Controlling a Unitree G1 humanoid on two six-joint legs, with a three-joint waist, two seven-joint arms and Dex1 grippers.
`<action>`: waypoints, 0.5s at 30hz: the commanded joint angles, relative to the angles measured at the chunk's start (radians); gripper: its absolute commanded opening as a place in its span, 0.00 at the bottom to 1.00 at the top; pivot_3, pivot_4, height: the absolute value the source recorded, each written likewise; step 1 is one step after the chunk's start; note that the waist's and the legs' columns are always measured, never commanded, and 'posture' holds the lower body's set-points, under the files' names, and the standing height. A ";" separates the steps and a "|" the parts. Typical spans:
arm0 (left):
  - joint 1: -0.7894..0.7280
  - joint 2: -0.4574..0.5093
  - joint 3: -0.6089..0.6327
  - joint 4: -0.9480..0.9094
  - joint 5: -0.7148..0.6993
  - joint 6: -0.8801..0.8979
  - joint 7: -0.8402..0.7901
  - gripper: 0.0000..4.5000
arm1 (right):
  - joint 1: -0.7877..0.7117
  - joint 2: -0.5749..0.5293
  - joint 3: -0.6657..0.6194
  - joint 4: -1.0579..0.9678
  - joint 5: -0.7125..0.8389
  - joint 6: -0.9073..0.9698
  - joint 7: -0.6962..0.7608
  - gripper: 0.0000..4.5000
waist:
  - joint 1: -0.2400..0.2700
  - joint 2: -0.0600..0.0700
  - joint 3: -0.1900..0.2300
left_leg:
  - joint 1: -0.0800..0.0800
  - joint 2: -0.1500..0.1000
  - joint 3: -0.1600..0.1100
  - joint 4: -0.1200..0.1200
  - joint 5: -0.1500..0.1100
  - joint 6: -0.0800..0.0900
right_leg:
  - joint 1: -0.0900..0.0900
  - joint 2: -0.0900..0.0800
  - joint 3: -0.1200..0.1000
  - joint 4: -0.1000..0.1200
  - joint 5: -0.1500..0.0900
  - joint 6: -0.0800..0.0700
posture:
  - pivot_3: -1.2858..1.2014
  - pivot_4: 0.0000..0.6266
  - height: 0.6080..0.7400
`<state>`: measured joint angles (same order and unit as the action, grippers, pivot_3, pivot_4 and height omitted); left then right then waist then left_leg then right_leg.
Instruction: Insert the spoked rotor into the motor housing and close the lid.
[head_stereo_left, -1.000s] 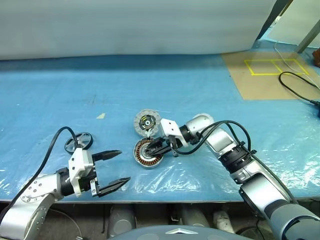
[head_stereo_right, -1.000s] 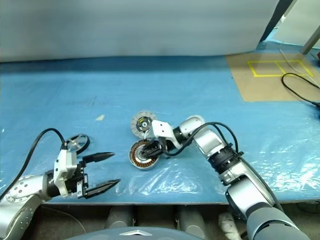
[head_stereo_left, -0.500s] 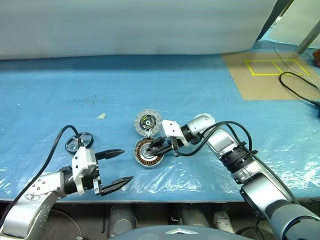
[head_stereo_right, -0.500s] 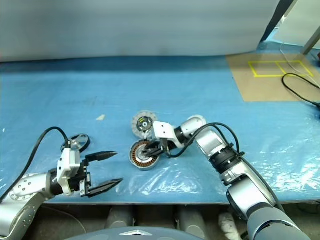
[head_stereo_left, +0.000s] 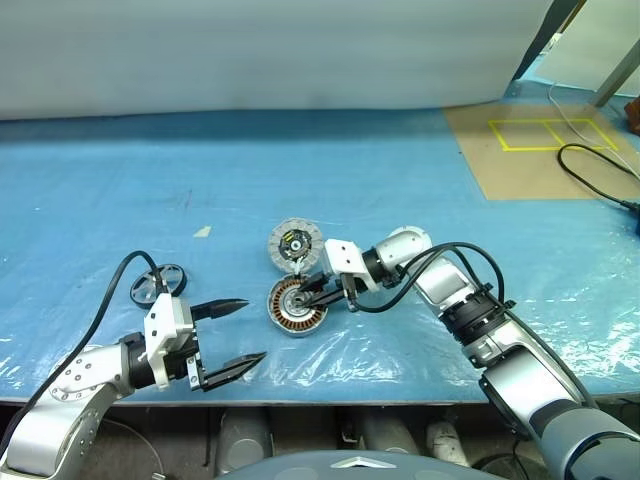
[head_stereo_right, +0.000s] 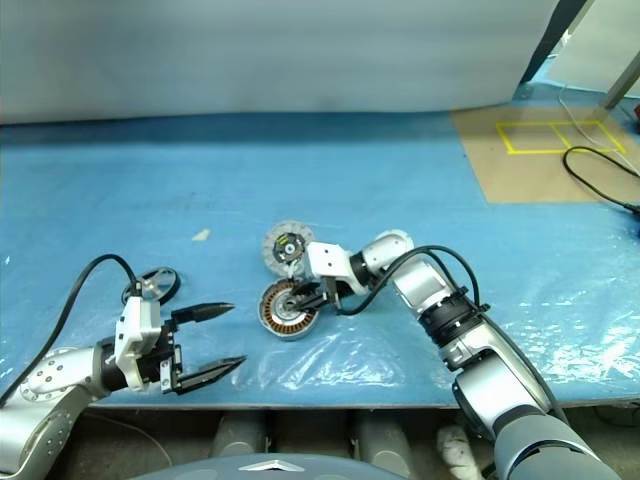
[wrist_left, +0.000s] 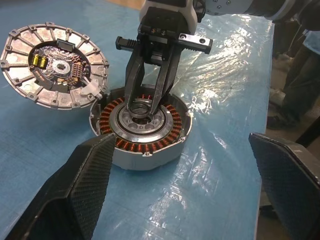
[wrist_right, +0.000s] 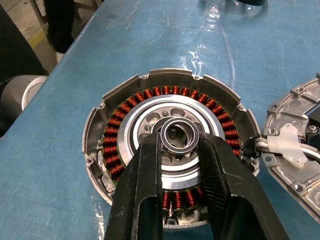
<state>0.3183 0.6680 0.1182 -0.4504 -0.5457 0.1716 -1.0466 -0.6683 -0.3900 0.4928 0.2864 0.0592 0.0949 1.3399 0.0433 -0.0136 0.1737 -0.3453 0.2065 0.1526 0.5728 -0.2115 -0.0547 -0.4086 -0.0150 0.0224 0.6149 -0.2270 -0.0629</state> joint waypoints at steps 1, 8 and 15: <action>-0.001 0.004 0.003 -0.013 -0.005 -0.004 -0.003 1.00 | -0.003 0.006 -0.017 -0.010 0.008 -0.018 0.006 0.15 | 0.000 0.000 0.000 | 0.000 0.000 0.000 0.000 0.000 0.000 | 0.000 0.000 0.000 0.000 0.000 0.000 | 0.52 0.24 1.00; 0.000 0.008 0.010 -0.001 -0.006 -0.006 -0.009 1.00 | -0.003 0.009 -0.012 -0.014 0.009 -0.024 0.019 0.15 | 0.000 0.000 0.000 | 0.000 0.000 0.000 0.000 0.000 0.000 | 0.000 0.000 0.000 0.000 0.000 0.000 | 0.52 0.24 1.00; 0.004 0.004 0.003 -0.003 -0.002 -0.008 -0.007 1.00 | -0.011 0.027 -0.009 -0.009 0.003 -0.035 0.013 0.15 | 0.000 0.000 0.000 | 0.000 0.000 0.000 0.000 0.000 0.000 | 0.000 0.000 0.000 0.000 0.000 0.000 | 0.52 0.24 1.00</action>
<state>0.3195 0.6686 0.1182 -0.4399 -0.5457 0.1715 -1.0482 -0.6684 -0.3683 0.4930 0.2878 0.0587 0.0743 1.3502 0.0432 -0.0136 0.1737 -0.3453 0.2066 0.1526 0.5728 -0.2115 -0.0546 -0.4086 -0.0151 0.0224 0.6149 -0.2270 -0.0629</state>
